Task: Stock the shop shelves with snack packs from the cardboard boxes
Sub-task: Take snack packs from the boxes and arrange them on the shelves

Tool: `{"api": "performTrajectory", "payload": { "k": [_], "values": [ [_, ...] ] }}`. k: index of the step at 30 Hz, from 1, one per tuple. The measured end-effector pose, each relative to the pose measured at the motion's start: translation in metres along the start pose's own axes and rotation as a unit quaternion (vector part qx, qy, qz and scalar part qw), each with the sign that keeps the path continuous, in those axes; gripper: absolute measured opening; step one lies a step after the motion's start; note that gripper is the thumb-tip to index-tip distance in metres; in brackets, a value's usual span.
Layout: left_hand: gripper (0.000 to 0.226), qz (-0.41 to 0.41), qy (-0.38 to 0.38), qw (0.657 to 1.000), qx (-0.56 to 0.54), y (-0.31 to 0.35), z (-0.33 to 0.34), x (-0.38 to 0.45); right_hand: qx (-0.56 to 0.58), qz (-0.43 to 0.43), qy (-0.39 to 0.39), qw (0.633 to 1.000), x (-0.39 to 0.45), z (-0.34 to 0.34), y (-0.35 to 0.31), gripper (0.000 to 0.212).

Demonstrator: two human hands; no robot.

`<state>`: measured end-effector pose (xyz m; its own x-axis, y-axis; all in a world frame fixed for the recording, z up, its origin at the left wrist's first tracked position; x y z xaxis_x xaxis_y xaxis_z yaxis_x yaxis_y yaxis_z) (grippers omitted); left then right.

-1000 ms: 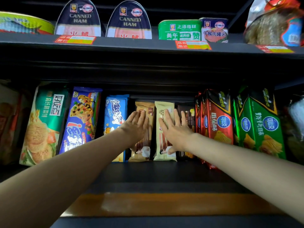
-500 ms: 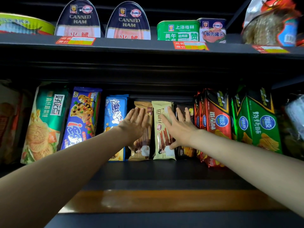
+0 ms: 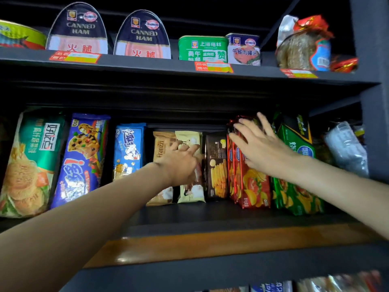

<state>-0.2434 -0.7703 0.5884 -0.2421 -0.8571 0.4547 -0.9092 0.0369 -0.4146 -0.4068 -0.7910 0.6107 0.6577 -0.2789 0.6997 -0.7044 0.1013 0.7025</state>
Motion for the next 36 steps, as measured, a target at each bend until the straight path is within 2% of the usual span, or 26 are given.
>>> {"api": "performTrajectory", "payload": {
  "k": [3,7,11,14,18,24,32,36],
  "values": [
    [0.065,0.027,-0.037,0.999,0.013,0.02,0.003,0.009,-0.038,-0.002,-0.038,0.999,-0.019,0.005,0.014,0.079],
    [0.066,0.042,-0.086,0.992,0.077,0.032,0.011,0.027,0.01,-0.021,-0.069,0.997,-0.032,0.017,0.012,0.071],
    [0.07,0.025,-0.127,0.988,0.087,0.033,0.024,0.041,0.04,-0.032,-0.05,0.997,-0.027,0.022,0.001,0.066],
    [0.077,-0.035,-0.12,0.991,0.057,0.027,0.026,0.04,0.051,-0.009,-0.013,0.999,-0.023,0.024,-0.003,0.062],
    [0.104,-0.111,-0.126,0.986,0.015,0.01,0.028,0.034,0.009,0.005,0.049,0.999,-0.02,0.02,-0.005,0.057],
    [0.104,-0.085,-0.12,0.987,0.057,0.004,0.045,0.039,0.001,0.007,0.145,0.989,-0.011,0.012,-0.012,0.043],
    [0.111,-0.089,-0.095,0.991,0.043,0.006,0.048,0.045,0.019,0.011,0.152,0.988,-0.004,0.006,-0.023,0.028],
    [0.105,-0.093,-0.084,0.991,0.043,0.001,0.042,0.037,0.002,0.005,0.132,0.991,0.003,0.009,-0.028,0.028]
  ]
}}
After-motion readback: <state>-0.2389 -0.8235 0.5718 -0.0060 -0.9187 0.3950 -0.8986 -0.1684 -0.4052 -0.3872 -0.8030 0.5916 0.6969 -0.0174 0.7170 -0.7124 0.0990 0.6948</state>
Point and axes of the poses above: each hand's wrist, its own x-axis towards the middle knuckle, its own z-axis out of the palm, y = z × x, the point moved 5 cm from there along x, towards the middle knuckle, and after that the axes turned 15 degrees about -x, right-handed, at the moved point
